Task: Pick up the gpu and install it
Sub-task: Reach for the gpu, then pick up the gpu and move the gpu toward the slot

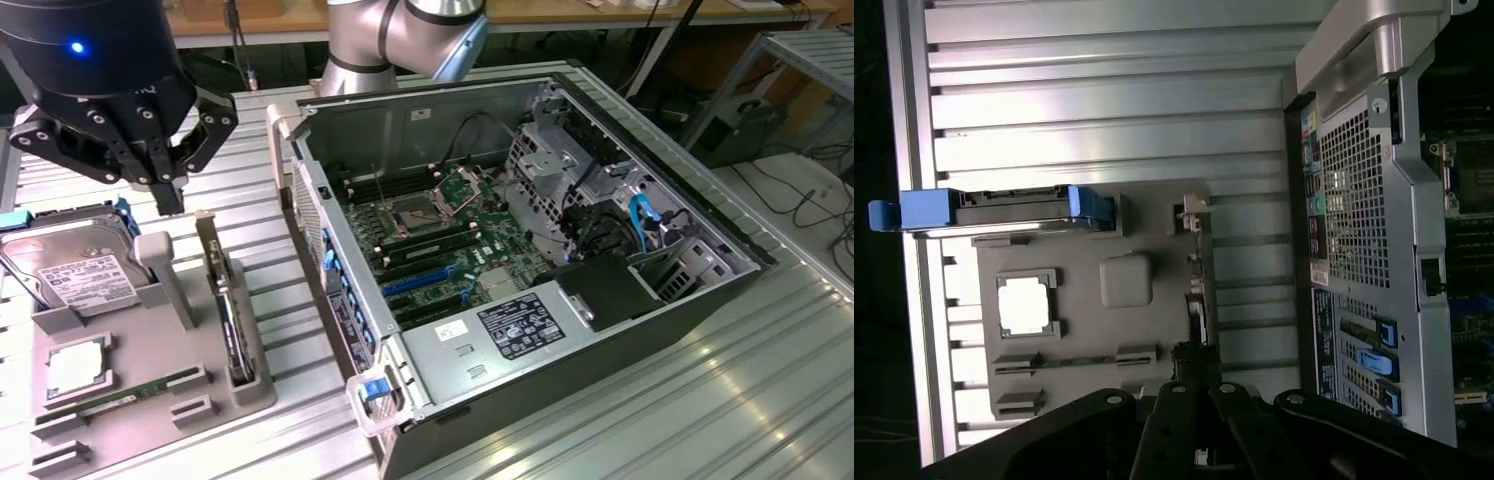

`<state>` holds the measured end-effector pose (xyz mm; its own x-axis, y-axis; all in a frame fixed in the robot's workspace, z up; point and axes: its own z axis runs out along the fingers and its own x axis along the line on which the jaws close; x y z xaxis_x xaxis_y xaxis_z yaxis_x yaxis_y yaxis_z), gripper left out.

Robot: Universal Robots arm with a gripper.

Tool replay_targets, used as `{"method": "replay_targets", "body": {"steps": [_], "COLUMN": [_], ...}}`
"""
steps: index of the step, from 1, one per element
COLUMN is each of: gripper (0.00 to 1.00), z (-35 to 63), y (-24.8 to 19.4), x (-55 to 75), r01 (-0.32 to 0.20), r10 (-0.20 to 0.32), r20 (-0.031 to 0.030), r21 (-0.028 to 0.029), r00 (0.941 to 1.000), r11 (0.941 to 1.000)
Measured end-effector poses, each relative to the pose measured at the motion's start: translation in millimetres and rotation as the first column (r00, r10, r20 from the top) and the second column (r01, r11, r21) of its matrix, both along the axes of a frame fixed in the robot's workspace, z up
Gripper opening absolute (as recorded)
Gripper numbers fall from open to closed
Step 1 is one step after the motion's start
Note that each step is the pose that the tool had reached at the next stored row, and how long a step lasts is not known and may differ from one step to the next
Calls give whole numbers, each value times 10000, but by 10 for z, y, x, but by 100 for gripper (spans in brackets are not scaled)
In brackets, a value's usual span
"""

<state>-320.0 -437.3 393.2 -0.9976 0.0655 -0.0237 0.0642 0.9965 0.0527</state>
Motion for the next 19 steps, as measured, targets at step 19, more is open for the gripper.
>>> {"method": "replay_targets", "body": {"steps": [19], "gripper": [17], "z": [-1], "y": [-18], "x": [-10], "r01": [-1], "r10": [1], "r20": [8], "r21": [3], "r00": [10000], "r11": [10000]}}
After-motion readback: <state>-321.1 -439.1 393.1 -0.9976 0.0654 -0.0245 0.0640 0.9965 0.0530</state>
